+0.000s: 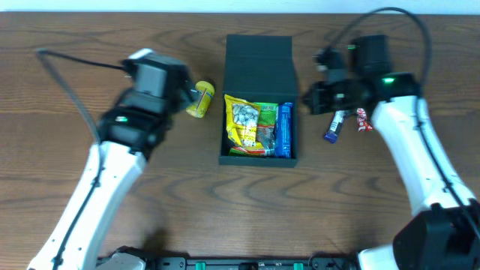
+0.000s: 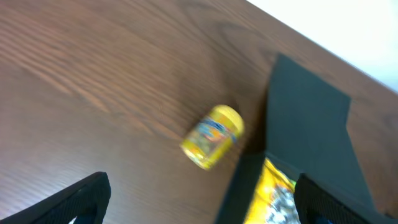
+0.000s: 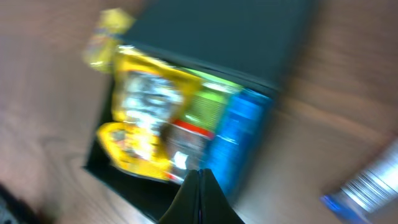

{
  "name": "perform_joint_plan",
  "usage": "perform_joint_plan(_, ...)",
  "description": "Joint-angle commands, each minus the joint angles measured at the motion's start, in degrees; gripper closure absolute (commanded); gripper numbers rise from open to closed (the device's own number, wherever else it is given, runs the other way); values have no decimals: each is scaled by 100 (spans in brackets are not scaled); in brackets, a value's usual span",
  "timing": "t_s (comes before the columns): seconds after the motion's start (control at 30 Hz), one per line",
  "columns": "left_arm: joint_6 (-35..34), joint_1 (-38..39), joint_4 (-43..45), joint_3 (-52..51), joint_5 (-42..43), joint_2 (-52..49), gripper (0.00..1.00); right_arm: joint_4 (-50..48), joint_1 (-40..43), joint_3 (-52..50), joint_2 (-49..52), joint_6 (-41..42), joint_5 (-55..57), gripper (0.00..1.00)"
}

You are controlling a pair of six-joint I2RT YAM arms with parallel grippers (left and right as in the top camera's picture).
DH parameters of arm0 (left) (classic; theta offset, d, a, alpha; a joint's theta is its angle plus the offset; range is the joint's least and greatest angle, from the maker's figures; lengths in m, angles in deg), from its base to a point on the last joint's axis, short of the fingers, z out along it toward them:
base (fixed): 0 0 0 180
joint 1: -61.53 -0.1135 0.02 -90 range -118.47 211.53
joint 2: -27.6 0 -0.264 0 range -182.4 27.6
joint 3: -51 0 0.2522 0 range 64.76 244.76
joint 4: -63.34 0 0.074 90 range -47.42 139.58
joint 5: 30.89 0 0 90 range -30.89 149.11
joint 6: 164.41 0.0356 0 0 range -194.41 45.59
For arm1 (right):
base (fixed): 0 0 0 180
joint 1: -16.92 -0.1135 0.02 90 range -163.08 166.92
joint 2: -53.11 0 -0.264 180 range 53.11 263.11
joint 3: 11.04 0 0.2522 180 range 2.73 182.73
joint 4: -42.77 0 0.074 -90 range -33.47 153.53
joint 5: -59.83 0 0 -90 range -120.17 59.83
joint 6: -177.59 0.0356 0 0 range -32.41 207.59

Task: Pack container
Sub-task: 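Grasp the yellow Mentos bottle with the left gripper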

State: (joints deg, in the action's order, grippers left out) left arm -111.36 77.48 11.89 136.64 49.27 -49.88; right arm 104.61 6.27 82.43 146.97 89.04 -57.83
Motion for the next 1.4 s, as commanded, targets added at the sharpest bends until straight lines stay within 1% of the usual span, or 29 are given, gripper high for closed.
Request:
perform_joint_plan(0.0,337,-518,-144,70,966,-9,5,-262,-632,-85,402,-146,-136,98)
perform_joint_plan(0.07,424,-752,-234,57,1217,-9,5,-544,-964,-85,761,63,39,99)
perform_joint_plan(0.13,492,-850,-308,57,1250,-9,5,-772,-1191,-85,1130,157,22,99)
perform_joint_plan(0.37,575,-852,-350,57,1246,-9,5,-1447,-1816,-85,2256,168,28,98)
perform_joint_plan(0.5,577,-852,-420,57,1246,-9,5,-1412,-1910,-85,2531,170,48,99)
perform_joint_plan(0.6,695,-852,-452,55,1246,-9,5,-1095,-1773,11,2295,166,46,99)
perform_joint_plan(0.73,723,-852,-450,50,1241,-11,5,-555,-1379,251,1217,-59,111,99)
perform_joint_plan(0.83,817,-852,-444,50,1222,-48,5,-380,-911,256,142,-68,970,99)
perform_joint_plan(0.87,984,-846,-411,50,1222,-111,5,-256,-608,256,-273,-68,1331,99)
perform_joint_plan(0.93,1410,-828,-212,46,1222,-306,5,-37,-186,256,-643,-68,1408,99)
perform_joint_plan(0.97,1904,-798,-7,42,1228,-485,5,114,50,256,-778,-68,1377,99)
perform_joint_plan(1.03,2763,-743,256,39,1266,-876,5,369,391,256,-903,-68,1370,98)
perform_joint_plan(1.1,3329,-691,437,39,1484,-1303,5,581,619,256,-927,-70,1373,98)
perform_joint_plan(1.17,3834,-616,662,39,1919,-1816,5,774,785,243,-922,-85,1375,98)
perform_joint_plan(1.2,4050,-553,872,39,2002,-2170,5,859,874,234,-922,-175,1377,98)
perform_joint_plan(1.27,4216,-459,1248,39,2000,-2601,5,911,975,229,-922,-197,1397,98)
perform_joint_plan(1.37,4483,-345,1600,39,2000,-2953,5,970,1084,225,-922,-197,1416,98)
